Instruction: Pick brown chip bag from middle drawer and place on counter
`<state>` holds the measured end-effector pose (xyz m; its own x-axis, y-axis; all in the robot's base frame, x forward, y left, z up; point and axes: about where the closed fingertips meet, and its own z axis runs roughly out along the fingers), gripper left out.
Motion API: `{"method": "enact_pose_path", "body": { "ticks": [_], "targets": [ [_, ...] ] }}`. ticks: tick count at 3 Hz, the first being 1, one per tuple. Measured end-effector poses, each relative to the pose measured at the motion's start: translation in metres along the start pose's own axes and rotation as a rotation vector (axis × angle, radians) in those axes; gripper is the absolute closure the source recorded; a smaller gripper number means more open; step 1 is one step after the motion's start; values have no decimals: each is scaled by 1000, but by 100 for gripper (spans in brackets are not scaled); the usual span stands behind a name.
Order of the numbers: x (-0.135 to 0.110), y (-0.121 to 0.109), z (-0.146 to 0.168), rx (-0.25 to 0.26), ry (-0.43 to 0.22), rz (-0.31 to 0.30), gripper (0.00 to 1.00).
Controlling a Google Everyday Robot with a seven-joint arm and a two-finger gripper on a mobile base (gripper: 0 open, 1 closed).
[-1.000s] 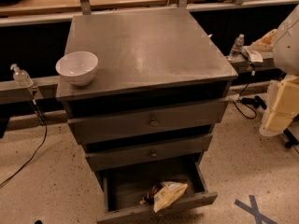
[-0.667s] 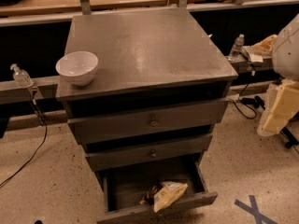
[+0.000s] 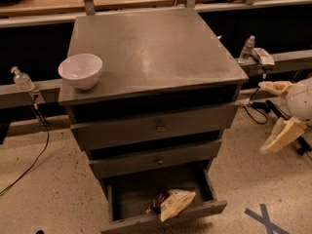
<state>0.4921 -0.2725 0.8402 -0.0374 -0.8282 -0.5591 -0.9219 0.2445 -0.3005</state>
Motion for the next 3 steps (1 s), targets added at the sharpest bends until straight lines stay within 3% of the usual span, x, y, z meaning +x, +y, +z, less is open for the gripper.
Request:
{"method": "enact_pose_path", "body": {
  "ticks": [1,2,3],
  "targets": [
    [34,17,90,-141,-267,115,0],
    [65,53,171,-316,-350,201,0],
    [100,104,228,-429,-352,250,0]
  ]
}}
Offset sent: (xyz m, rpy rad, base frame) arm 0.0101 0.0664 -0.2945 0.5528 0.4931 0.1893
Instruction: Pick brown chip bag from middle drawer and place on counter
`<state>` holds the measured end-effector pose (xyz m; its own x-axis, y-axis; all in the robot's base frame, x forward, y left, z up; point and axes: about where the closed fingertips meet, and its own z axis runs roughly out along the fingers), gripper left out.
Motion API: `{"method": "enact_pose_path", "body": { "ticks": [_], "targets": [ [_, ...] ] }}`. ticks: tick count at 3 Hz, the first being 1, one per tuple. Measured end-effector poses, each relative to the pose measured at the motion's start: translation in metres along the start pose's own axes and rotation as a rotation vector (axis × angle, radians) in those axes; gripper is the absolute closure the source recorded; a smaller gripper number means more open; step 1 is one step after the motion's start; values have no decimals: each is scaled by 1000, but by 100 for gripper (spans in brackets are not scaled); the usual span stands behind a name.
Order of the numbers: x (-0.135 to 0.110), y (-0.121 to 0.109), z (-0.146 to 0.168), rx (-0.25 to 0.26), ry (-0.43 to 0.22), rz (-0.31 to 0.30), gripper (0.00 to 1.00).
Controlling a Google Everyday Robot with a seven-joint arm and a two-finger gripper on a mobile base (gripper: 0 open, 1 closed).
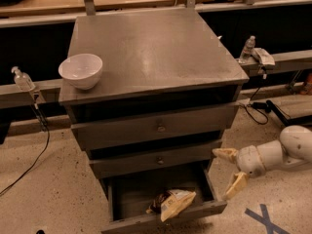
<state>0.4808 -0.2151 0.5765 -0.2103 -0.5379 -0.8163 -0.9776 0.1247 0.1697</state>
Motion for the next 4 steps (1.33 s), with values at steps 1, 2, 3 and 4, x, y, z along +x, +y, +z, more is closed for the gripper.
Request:
{"method": "enact_pose_path", "body": {
  "ticks": [1,2,3,4],
  "targets": [
    [12,6,13,-28,-6,22,0],
    [12,6,13,-28,-6,22,0],
    [29,-2,41,-26,32,-37,0],
    [84,-17,116,-13,84,-187,0]
  ]
}}
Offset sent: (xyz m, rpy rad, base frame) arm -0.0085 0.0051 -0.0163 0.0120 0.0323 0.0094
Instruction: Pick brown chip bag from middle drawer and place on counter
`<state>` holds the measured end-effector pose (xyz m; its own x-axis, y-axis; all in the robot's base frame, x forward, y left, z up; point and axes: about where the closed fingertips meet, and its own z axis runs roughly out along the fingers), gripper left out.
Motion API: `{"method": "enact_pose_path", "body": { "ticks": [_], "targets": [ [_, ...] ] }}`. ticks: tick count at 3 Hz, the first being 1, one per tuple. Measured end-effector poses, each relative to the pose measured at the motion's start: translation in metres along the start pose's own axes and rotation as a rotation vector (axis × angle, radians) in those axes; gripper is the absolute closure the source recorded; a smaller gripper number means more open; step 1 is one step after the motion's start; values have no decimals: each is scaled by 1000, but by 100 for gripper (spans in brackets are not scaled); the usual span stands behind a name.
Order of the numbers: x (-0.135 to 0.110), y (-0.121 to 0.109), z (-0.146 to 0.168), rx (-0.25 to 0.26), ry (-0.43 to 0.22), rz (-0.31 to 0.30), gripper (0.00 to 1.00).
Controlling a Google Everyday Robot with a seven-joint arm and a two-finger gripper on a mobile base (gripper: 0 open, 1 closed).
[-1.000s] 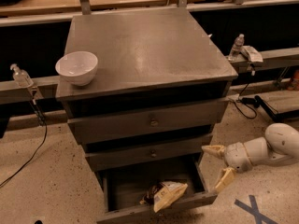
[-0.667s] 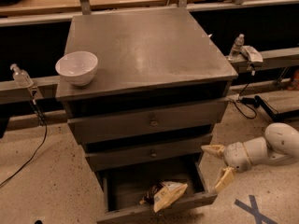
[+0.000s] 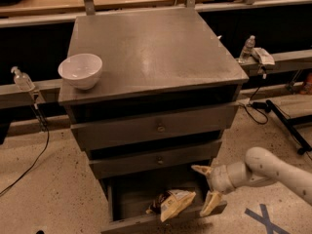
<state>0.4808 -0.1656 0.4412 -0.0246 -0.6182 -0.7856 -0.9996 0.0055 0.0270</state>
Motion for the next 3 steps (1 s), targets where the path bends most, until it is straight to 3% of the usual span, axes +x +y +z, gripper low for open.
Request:
{"method": "enact_pose_path", "body": {
  "ticks": [1,3],
  "targets": [
    [32,-4,46,9,14,-84,0],
    [87,-23,96,93,125,-134,0]
  ]
}}
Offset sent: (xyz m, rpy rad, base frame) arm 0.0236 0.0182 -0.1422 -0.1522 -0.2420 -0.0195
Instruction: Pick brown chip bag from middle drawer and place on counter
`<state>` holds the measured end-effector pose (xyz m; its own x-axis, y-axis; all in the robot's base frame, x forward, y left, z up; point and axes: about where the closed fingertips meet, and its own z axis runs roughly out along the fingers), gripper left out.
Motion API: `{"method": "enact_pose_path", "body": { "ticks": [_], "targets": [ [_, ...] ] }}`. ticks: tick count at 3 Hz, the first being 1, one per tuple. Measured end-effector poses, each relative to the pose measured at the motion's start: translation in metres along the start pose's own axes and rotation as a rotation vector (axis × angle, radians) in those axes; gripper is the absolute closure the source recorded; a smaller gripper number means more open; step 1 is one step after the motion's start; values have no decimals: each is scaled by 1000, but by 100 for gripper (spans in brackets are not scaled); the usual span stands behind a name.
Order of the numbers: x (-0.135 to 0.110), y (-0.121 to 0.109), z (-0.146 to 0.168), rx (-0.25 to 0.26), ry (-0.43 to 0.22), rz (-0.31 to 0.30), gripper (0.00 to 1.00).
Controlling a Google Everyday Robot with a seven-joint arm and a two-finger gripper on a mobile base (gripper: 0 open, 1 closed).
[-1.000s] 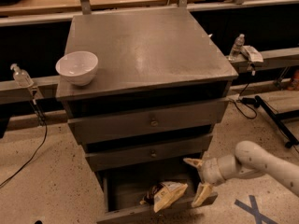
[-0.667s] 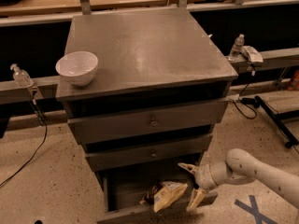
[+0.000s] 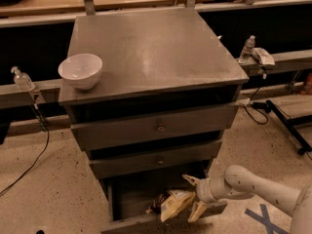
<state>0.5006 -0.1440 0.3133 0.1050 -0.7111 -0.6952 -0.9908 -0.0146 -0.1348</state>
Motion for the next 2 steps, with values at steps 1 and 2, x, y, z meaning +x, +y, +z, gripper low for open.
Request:
{"method": "enact_pose_path", "body": {
  "ticks": [1,2],
  "targets": [
    [21,-13,21,21,82,-3,15],
    [25,-33,27,61,65,0,38]
  ]
}}
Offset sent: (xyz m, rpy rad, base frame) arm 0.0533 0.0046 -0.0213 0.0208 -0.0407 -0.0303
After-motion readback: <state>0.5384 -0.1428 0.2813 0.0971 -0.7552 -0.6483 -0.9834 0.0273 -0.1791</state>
